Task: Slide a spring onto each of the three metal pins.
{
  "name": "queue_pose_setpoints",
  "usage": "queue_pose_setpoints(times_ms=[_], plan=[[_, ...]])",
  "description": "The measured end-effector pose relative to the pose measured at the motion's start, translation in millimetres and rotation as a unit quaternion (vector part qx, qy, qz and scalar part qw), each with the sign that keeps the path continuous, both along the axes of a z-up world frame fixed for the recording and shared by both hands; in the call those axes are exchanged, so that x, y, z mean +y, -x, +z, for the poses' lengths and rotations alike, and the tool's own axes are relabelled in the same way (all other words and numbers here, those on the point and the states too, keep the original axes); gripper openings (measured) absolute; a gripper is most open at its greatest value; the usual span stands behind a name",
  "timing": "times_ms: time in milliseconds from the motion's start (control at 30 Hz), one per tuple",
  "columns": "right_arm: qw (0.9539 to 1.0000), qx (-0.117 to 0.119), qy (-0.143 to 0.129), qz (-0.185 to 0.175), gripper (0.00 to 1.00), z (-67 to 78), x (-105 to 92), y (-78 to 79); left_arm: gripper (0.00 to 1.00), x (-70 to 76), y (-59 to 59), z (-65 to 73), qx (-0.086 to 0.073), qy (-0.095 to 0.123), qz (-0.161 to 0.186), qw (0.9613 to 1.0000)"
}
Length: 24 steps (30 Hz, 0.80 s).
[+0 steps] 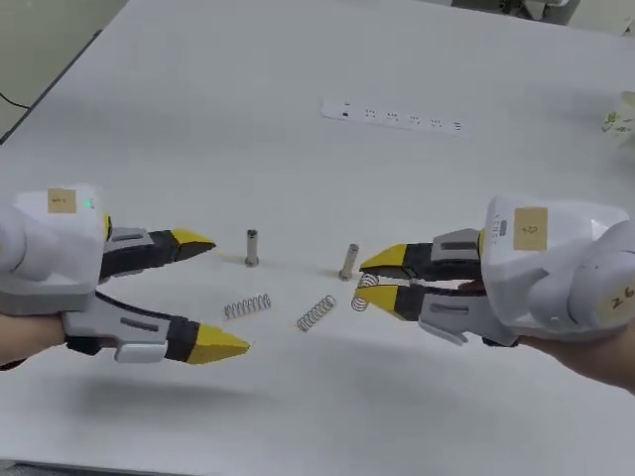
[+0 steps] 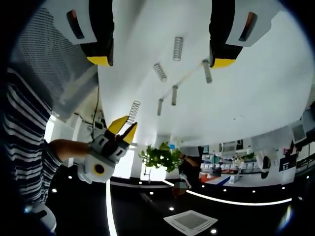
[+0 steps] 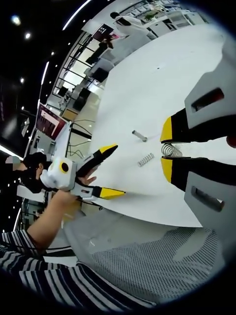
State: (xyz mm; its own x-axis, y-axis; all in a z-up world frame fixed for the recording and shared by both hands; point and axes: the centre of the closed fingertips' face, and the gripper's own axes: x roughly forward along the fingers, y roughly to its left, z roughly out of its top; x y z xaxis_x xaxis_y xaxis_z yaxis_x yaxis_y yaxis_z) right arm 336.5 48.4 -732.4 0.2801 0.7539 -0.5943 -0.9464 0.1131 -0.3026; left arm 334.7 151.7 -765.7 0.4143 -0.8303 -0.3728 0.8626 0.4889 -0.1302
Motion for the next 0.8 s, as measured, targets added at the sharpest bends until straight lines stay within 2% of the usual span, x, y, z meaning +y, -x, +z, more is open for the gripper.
queue_pose_setpoints(times_ms=[100, 167, 233, 333, 567, 800], plan=[[1.0000, -0.001, 0.001, -0.006, 0.07, -1.0, -3.8, -1.7, 0.84, 3.9, -2.2, -0.1, -0.005, -0.004, 0.010, 0.9999], [1.0000, 0.001, 0.000, -0.009, 0.07, -1.0, -5.6, -2.5, 0.90, 6.5, -3.5, 1.0, -0.006, 0.002, 0.015, 0.9999], [0.9999, 0.000, 0.000, -0.012, 0.07, -1.0, -7.2, -3.5, 0.93, 7.4, -3.7, 2.8, 0.003, 0.017, 0.020, 0.9997], [0.9999, 0.000, 0.000, -0.015, 0.07, -0.6, -9.0, -4.6, 0.98, 10.3, -5.4, 0.0, -0.002, 0.015, 0.027, 0.9995], [0.9997, 0.000, 0.003, -0.023, 0.07, -1.7, -15.6, -10.2, 0.98, 16.3, -6.9, -5.8, -0.002, 0.010, 0.037, 0.9993], [0.9984, 0.002, 0.010, -0.056, 0.07, -3.8, -37.8, -30.2, 0.98, 18.6, -7.7, -5.7, -0.003, 0.012, 0.043, 0.9990]])
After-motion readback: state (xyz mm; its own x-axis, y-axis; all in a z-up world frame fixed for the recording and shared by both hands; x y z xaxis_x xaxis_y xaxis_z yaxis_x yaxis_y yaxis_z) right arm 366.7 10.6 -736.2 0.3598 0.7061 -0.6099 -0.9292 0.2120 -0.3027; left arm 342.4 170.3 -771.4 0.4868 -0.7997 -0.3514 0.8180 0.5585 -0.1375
